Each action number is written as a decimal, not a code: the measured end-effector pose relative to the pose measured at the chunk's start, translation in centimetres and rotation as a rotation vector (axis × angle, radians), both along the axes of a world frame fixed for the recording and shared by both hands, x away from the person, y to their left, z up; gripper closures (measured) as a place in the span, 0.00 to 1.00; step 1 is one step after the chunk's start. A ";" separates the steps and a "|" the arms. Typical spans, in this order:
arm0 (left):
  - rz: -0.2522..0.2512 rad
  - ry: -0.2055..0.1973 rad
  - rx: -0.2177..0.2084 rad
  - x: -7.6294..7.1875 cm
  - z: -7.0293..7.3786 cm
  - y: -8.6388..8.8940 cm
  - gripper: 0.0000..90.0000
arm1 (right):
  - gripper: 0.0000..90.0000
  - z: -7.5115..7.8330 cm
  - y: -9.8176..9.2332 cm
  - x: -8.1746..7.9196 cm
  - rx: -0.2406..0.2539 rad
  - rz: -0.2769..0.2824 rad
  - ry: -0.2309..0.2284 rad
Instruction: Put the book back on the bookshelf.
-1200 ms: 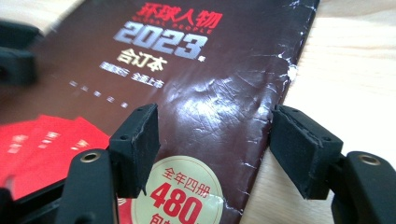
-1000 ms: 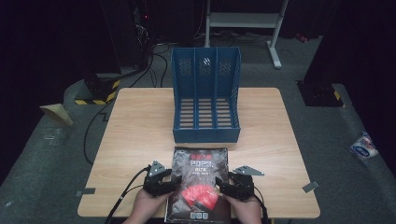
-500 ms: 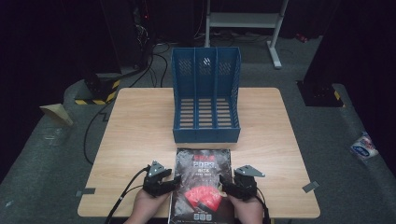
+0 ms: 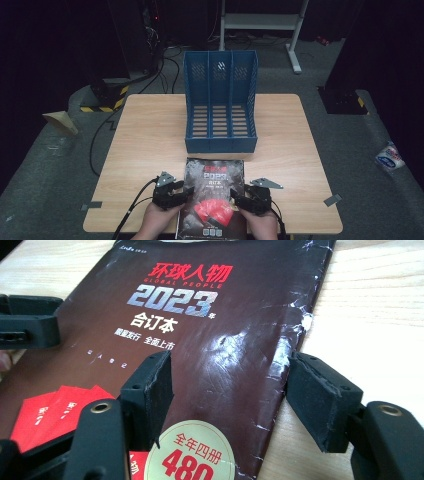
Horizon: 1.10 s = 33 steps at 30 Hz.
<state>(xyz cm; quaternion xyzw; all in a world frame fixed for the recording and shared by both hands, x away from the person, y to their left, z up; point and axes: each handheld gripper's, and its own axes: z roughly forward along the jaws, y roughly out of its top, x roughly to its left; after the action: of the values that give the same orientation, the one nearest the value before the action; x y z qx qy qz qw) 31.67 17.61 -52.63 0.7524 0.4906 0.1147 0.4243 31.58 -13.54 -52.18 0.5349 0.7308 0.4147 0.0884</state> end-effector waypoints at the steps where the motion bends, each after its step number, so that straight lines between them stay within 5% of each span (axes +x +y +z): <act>1: 0.003 0.000 0.003 0.0 0.0 0.1 0.52 | 0.39 0.0 0.0 0.0 0.004 -0.002 -0.002; 11: 0.013 -0.005 0.007 0.0 0.0 0.1 0.54 | 0.40 0.0 -0.1 0.0 0.016 -0.001 -0.018; 28: 0.038 -0.036 0.077 -0.2 0.0 -0.4 0.55 | 0.44 0.3 -0.2 -0.3 0.060 0.009 -0.074; 30: 0.037 -0.035 0.073 -0.2 0.0 -0.4 0.55 | 0.49 0.5 -0.3 -0.5 0.078 0.005 -0.078; 31: 0.002 -0.035 0.068 -0.1 0.0 -0.4 0.59 | 0.58 0.6 -0.4 -0.6 0.232 0.090 -0.087; 33: -0.004 -0.037 0.075 -0.2 0.0 -0.5 0.60 | 0.59 1.1 0.7 -1.0 0.222 0.129 -0.108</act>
<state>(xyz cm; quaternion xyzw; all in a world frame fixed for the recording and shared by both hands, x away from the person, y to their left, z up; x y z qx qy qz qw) 31.48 17.08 -52.60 0.7663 0.4768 0.1460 0.4051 30.58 -12.82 -51.13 0.4704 0.7074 0.5259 0.0410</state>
